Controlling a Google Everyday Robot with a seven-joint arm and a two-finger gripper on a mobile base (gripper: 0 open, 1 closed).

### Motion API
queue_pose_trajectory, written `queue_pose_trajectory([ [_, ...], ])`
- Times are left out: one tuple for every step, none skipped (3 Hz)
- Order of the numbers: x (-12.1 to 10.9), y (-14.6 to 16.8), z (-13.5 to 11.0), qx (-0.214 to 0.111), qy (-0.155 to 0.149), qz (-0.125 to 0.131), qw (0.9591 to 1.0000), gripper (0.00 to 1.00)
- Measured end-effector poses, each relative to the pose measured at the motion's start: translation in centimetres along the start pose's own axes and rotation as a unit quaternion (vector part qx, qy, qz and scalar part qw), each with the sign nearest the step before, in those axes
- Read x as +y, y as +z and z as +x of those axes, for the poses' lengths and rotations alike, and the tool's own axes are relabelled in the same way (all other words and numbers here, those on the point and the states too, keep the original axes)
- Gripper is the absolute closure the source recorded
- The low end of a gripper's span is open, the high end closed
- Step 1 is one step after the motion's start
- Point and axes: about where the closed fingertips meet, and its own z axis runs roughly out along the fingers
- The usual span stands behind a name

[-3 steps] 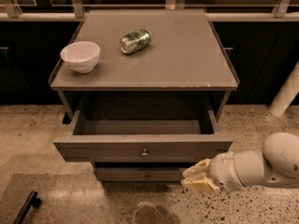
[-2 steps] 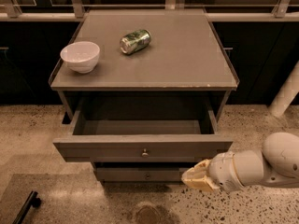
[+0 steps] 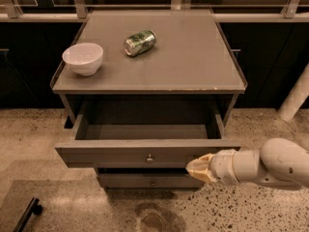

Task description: Close top drawer

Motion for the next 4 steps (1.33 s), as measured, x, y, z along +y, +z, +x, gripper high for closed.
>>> queue_pose_trajectory([
  [-3.4,1.1,-0.4,-0.015,-0.008,0.044,0.9989,1.0],
  [-4.9,1.0,-1.0,-0.015,-0.014,0.067,0.9976,1.0],
  [-8.2,1.5,-2.4,-0.012,-0.019,0.106,0.9941,1.0],
  [-8.0,1.5,-2.4,-0.012,-0.019,0.106,0.9941,1.0],
])
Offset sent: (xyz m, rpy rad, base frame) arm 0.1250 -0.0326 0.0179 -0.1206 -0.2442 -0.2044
